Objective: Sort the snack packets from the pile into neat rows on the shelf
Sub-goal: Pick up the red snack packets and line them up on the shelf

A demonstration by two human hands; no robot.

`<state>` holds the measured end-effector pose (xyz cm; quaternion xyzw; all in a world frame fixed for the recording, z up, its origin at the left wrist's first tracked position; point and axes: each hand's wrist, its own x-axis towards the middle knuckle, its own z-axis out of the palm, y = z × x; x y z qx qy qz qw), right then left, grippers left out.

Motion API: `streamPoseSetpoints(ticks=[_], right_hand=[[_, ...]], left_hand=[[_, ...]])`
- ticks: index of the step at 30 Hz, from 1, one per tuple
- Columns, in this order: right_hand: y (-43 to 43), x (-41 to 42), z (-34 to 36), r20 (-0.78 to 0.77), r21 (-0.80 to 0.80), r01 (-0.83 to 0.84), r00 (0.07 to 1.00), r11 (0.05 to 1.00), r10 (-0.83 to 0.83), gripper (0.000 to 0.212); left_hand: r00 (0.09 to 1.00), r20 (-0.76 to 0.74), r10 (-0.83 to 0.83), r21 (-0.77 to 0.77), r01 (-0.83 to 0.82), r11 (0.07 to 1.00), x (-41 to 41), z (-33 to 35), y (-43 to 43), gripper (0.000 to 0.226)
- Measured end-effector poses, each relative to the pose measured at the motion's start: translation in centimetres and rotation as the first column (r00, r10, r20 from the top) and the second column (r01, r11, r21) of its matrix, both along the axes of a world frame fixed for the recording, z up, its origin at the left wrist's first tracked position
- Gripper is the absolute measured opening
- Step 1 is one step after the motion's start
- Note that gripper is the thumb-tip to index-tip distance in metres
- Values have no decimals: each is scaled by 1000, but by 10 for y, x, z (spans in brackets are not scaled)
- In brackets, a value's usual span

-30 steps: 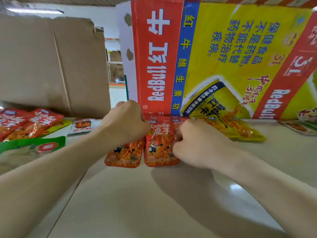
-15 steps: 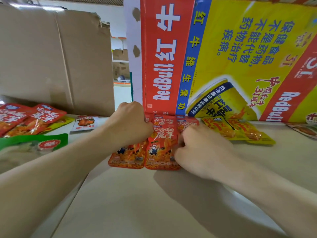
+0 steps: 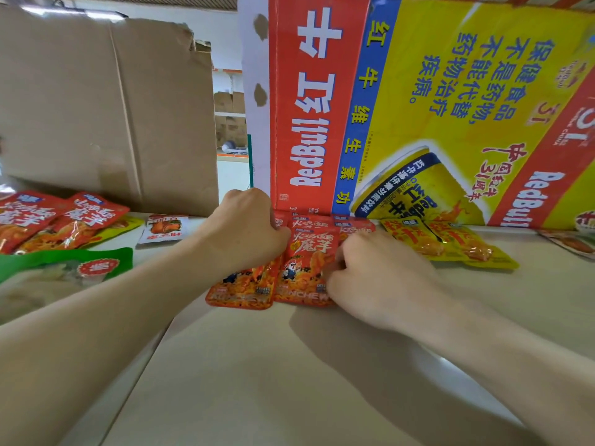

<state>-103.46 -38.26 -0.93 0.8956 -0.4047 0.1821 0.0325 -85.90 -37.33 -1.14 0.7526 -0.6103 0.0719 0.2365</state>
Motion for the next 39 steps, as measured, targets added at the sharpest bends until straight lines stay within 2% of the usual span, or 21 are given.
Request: streamPoseSetpoints(ticks=[10, 15, 18, 25, 28, 31, 34, 37, 39], right_hand=[[0, -1, 1, -54, 9, 75, 996, 997, -74, 28], [-2, -1, -1, 1, -32, 150, 989, 988, -150, 39], [-2, -3, 1, 62, -104, 158, 986, 982, -152, 41], [-8, -2, 1, 175, -187, -17, 983, 982, 50, 33], [-7, -2, 3, 220, -209, -17, 973, 978, 64, 40], [-3, -4, 6, 215, -188, -13, 975, 982, 54, 46], [3, -7, 10, 218, -181, -30, 973, 983, 70, 48], [20, -4, 16, 244, -166, -60, 965, 984, 100, 45], [38, 3, 20, 184, -215, -131, 968, 968, 172, 41]], left_hand=[[1000, -19, 8, 31, -7, 1000, -2, -1, -2, 26], [1000, -26, 2, 33, -1, 999, -2, 0, -1, 26], [998, -60, -1, -25, 0, 1000, -4, -1, -1, 28], [995, 11, -98, -155, 98, 983, -14, 9, 12, 24], [994, 44, -103, -142, 108, 984, -21, 17, 23, 31], [988, 144, -61, -103, 76, 992, -26, 25, 37, 41], [988, 148, -44, -95, 59, 994, -26, 29, 63, 42], [987, 151, -61, -83, 74, 994, -20, 28, 99, 40], [982, 182, -59, -100, 78, 992, -8, 27, 125, 39]])
